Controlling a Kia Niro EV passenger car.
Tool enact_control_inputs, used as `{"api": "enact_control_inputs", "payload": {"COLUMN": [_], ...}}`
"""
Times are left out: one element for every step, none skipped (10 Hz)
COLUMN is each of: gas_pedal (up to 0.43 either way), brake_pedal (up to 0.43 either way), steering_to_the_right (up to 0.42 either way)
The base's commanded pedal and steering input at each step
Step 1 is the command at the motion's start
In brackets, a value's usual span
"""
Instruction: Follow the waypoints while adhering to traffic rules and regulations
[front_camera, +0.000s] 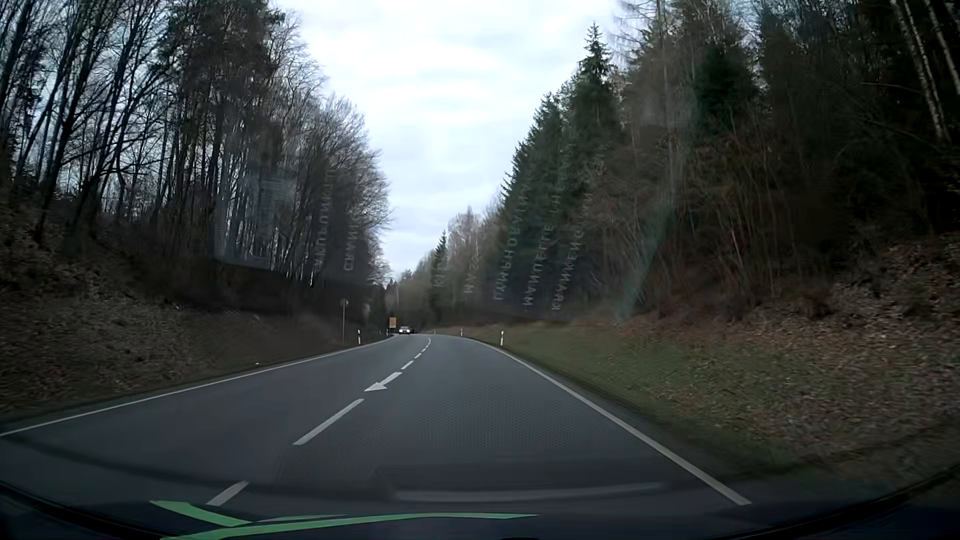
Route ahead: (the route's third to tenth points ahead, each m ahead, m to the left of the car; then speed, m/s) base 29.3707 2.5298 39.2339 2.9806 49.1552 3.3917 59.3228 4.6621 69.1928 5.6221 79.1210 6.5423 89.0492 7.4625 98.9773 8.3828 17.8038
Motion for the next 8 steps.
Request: {"api": "enact_control_inputs", "payload": {"gas_pedal": [0.177,0.177,0.169,0.169,0.169,0.169,0.169,0.169], "brake_pedal": [0.000,0.000,0.000,0.000,0.000,0.000,0.000,0.000], "steering_to_the_right": [-0.005,-0.006,-0.005,-0.006,-0.006,-0.007,-0.007,-0.008]}}
